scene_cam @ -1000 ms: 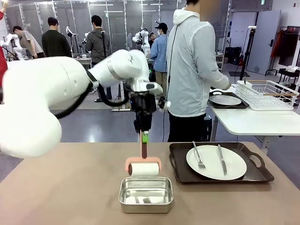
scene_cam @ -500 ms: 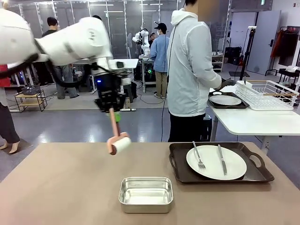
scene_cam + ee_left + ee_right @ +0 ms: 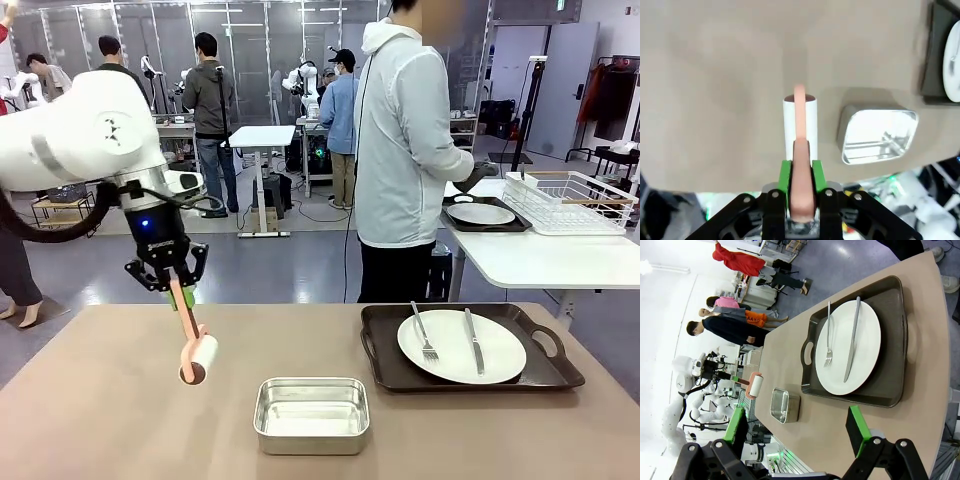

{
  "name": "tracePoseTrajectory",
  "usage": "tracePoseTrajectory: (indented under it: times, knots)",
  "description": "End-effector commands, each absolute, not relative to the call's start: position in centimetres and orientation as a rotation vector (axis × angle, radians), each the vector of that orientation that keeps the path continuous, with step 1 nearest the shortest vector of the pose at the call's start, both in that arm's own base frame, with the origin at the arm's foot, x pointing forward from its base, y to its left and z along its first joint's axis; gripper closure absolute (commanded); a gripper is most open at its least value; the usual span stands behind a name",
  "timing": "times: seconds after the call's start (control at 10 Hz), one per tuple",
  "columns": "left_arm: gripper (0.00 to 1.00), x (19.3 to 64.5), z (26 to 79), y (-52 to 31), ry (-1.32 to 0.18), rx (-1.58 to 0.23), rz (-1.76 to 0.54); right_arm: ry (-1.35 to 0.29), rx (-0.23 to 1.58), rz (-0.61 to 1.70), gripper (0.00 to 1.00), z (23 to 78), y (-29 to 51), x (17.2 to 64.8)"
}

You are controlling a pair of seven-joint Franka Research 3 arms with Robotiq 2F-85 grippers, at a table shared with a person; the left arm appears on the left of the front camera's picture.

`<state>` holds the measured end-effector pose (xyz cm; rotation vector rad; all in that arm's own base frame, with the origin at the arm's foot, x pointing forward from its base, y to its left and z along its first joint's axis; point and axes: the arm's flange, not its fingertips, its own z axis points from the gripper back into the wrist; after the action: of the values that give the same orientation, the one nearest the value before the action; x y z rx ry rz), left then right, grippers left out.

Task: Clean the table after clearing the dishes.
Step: When the left (or right) Handle tray is removed, use the left hand (or right hand) to clean the left (or right) side of the table with the Lint Roller.

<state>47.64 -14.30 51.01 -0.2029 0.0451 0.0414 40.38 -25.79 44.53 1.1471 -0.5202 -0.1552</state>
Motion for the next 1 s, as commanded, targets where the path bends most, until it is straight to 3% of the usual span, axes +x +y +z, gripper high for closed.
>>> tracePoseTrajectory:
  times: [0.0,0.4,0.5,0.8,0.9]
  knots:
    - [0.92,48.4,51.4,-15.2,0.08,-0.206,0.078,-0.522,1.148,-0.151,0.0,44.7,-25.7,40.2]
    - [0.92,48.4,51.4,-15.2,0.08,-0.206,0.078,-0.522,1.148,-0.151,0.0,44.7,-25.7,40.2]
    - [0.79,48.2,50.6,-15.3,0.058,-0.198,0.056,-0.522,1.148,-0.151,0.0,44.7,-25.7,40.2]
    - [0.79,49.7,46.4,-9.8,-0.063,-0.49,0.043,-0.522,1.148,-0.151,0.0,44.7,-25.7,40.2]
    - [0.79,49.5,45.2,-8.3,-0.131,-0.507,0.065,-0.522,1.148,-0.151,0.0,44.7,-25.7,40.2]
